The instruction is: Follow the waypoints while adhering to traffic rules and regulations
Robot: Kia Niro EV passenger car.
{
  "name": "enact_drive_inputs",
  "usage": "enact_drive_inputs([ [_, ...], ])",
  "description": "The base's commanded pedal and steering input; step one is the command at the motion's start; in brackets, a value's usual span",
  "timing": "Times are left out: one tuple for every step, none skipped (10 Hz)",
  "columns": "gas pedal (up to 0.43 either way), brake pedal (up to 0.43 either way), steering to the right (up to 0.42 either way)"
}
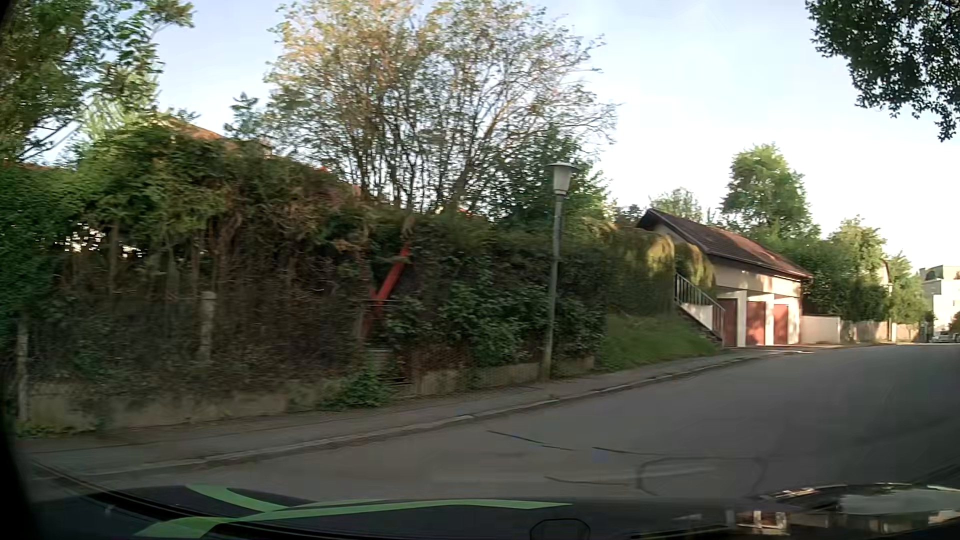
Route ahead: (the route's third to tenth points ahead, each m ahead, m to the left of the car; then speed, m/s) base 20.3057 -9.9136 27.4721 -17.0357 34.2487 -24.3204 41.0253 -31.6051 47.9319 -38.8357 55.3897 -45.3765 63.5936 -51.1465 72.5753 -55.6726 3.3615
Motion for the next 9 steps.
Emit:
enact_drive_inputs([
  [0.311,0.000,0.668],
  [0.311,0.000,0.633],
  [0.311,0.000,0.592],
  [0.311,0.000,0.562],
  [0.280,0.000,0.514],
  [0.280,0.000,0.467],
  [0.280,0.000,0.427],
  [0.268,0.000,0.375],
  [0.228,0.000,0.327],
])
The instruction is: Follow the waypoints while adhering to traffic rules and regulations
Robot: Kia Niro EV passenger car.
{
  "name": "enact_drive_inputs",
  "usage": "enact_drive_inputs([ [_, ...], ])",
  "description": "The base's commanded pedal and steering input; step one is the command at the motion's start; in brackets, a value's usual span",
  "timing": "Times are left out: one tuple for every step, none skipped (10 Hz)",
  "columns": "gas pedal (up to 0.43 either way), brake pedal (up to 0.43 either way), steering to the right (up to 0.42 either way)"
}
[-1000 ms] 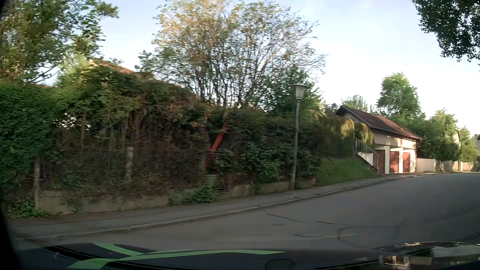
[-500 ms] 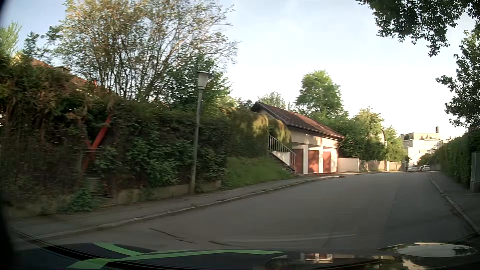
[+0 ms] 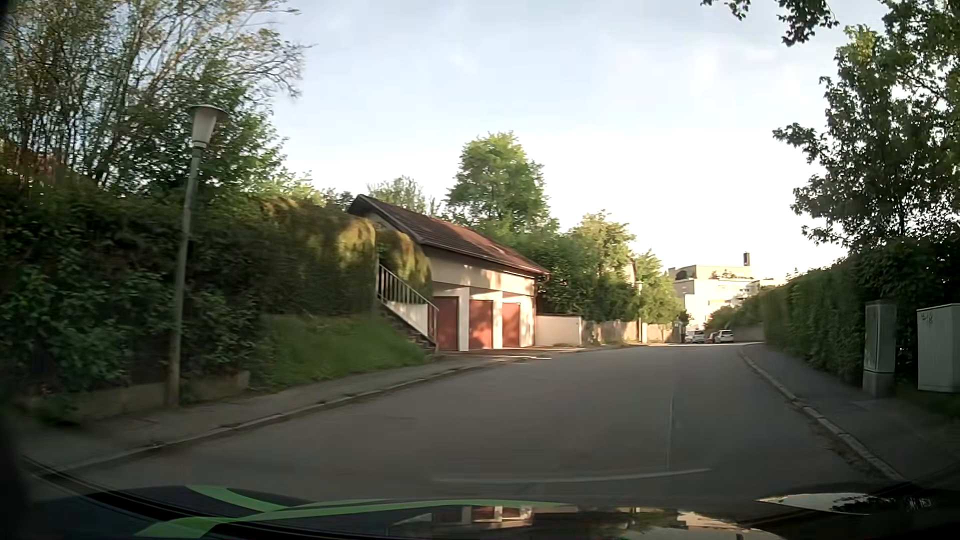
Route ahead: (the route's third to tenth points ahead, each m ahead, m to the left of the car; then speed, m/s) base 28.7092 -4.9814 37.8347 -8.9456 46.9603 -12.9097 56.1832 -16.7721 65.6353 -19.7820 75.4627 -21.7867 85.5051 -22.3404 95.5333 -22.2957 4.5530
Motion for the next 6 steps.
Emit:
enact_drive_inputs([
  [0.228,0.000,0.277],
  [0.228,0.000,0.229],
  [0.220,0.000,0.194],
  [0.220,0.000,0.158],
  [0.209,0.000,0.123],
  [0.209,0.000,0.097],
])
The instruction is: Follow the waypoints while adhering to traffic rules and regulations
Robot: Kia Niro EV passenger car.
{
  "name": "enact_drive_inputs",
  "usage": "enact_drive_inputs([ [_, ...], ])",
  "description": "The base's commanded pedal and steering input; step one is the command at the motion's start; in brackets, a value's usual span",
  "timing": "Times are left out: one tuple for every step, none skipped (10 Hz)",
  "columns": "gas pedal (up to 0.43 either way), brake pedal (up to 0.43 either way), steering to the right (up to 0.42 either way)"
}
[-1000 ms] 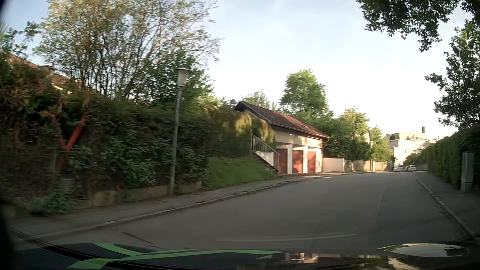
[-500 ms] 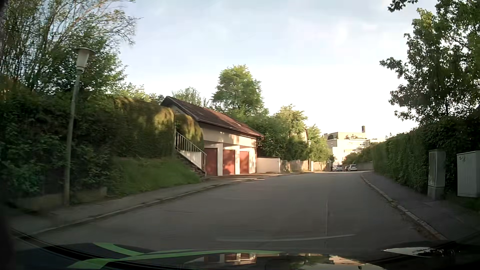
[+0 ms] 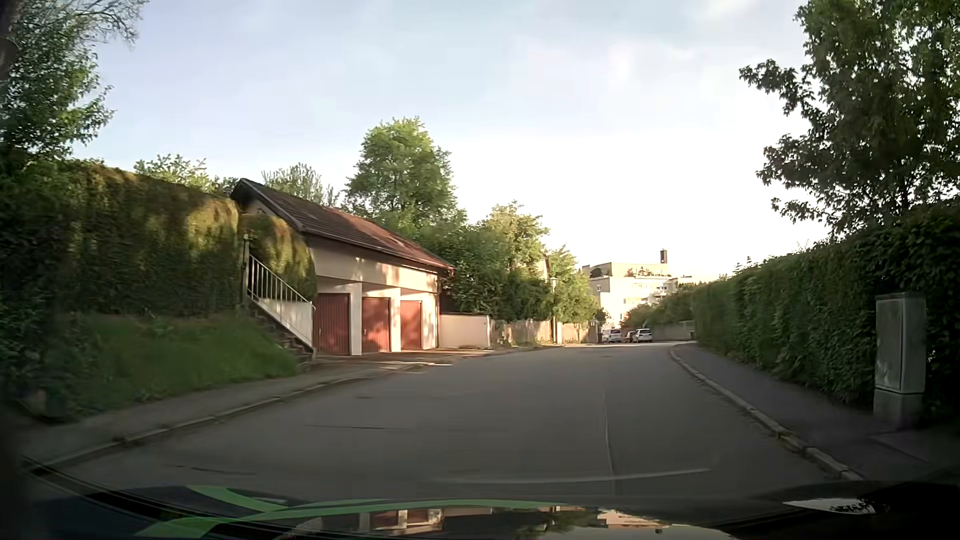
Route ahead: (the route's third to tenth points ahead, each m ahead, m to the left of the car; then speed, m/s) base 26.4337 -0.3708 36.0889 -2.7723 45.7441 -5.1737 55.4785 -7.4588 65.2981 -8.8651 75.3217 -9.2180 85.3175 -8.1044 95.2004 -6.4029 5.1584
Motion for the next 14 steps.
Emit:
enact_drive_inputs([
  [0.197,0.000,0.075],
  [0.197,0.000,0.069],
  [0.197,0.000,0.070],
  [0.197,0.000,0.072],
  [0.197,0.000,0.073],
  [0.189,0.000,0.075],
  [0.189,0.000,0.080],
  [0.189,0.000,0.085],
  [0.189,0.000,0.086],
  [0.189,0.000,0.084],
  [0.047,0.000,0.082],
  [0.047,0.000,0.081],
  [0.047,0.000,0.081],
  [0.047,0.000,0.074],
])
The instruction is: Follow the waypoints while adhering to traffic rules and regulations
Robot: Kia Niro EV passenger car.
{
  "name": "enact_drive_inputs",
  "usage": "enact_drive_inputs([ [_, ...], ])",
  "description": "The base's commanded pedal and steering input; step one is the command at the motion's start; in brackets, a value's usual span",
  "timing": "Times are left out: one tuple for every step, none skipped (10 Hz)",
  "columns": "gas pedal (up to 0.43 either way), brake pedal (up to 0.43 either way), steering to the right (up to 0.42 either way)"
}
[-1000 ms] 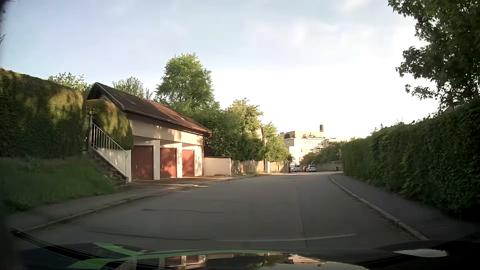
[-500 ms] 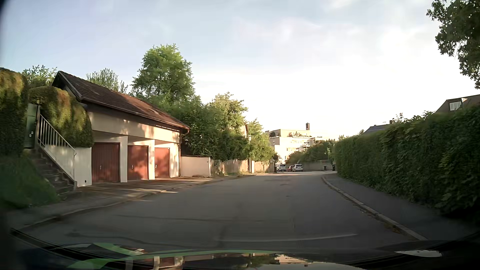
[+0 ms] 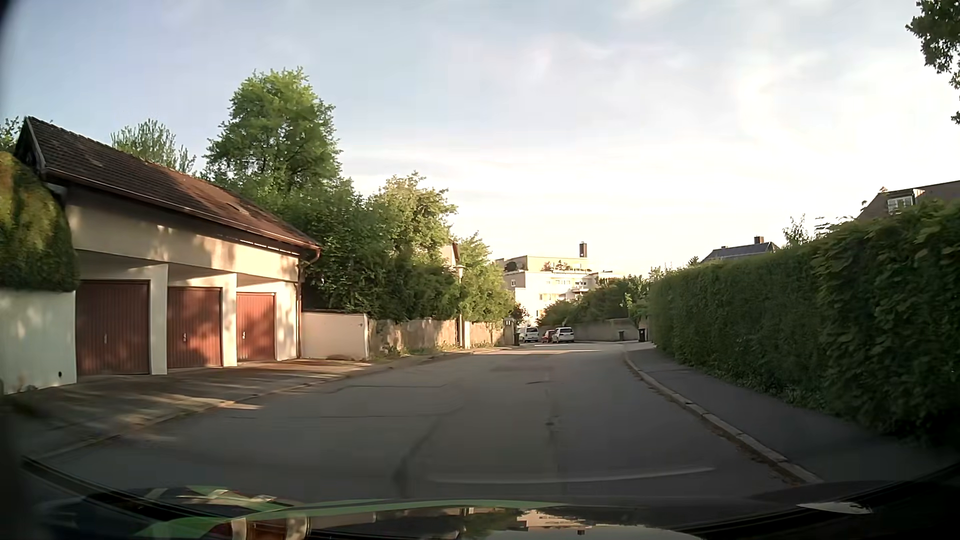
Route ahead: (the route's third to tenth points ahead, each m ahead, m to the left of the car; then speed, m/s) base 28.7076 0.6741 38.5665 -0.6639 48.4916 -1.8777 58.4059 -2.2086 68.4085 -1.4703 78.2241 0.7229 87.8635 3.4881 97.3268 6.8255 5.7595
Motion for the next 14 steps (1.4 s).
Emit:
enact_drive_inputs([
  [0.047,0.000,0.067],
  [0.067,0.000,0.057],
  [0.079,0.000,0.047],
  [0.087,0.000,0.039],
  [0.118,0.000,0.031],
  [0.118,0.000,0.025],
  [0.118,0.000,0.024],
  [0.118,0.000,0.024],
  [0.130,0.000,0.025],
  [0.130,0.000,0.027],
  [0.130,0.000,0.029],
  [0.130,0.000,0.030],
  [0.130,0.000,0.030],
  [0.130,0.000,0.030],
])
